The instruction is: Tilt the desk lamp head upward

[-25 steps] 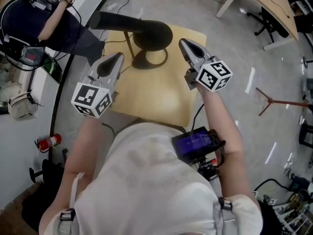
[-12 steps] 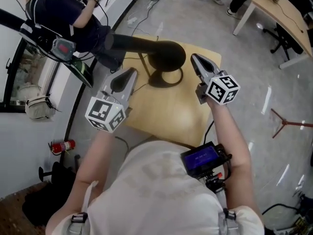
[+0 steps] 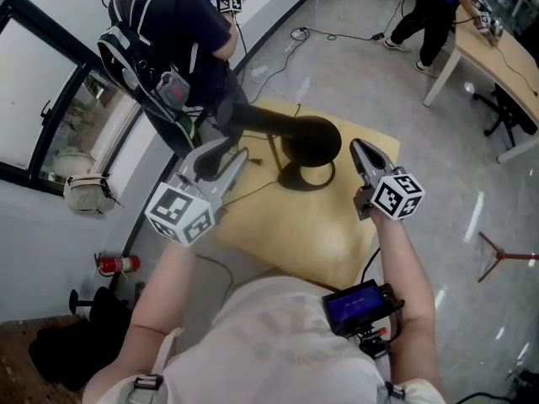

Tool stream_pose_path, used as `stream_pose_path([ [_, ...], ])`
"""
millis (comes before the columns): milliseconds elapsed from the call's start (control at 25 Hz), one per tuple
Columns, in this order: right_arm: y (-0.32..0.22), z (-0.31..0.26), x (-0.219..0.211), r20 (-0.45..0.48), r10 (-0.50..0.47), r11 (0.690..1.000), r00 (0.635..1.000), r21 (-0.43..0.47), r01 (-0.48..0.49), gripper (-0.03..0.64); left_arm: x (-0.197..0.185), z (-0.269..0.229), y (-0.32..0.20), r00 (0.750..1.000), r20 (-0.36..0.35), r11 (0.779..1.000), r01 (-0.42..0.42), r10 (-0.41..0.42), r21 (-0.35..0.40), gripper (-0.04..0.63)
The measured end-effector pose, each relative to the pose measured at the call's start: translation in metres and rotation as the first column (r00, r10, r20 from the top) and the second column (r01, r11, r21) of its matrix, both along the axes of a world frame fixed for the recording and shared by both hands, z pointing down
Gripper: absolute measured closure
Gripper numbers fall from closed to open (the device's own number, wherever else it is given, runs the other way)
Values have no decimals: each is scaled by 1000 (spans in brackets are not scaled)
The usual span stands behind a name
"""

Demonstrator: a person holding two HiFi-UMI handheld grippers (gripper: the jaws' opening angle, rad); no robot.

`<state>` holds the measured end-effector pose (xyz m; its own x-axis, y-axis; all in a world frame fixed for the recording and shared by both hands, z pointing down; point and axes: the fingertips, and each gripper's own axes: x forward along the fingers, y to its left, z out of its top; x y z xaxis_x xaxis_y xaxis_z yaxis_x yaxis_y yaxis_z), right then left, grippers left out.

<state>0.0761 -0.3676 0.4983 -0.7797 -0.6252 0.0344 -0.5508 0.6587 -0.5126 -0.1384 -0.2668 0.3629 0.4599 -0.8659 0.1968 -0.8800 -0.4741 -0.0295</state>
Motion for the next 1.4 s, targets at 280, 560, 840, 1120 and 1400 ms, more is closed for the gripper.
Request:
stream_pose_path([
  [280,3,13,-6,56,-15,998,998,-65,18,541,-14,-40,-8,999,28,998,-37,35,51,406],
  [560,-10,5,-6,135,-48,992,990,-107,63,445,-11,-61,-36,990,-75,992,-121,123,35,325],
  [840,-11,12,-14,223,-82,976,971,-177,123,336,0,-58,-49,962,-65,962,-270,267,-46,310],
  [1120,-16,15,-22,298,-103,957,949,-230,176,285,13,-60,-50,927,22,925,-372,375,-72,331],
  [1400,-36,30,-22,374,-4,927,928,-346,143,308,25,-58,-52,892,95,895,-433,443,-108,364],
])
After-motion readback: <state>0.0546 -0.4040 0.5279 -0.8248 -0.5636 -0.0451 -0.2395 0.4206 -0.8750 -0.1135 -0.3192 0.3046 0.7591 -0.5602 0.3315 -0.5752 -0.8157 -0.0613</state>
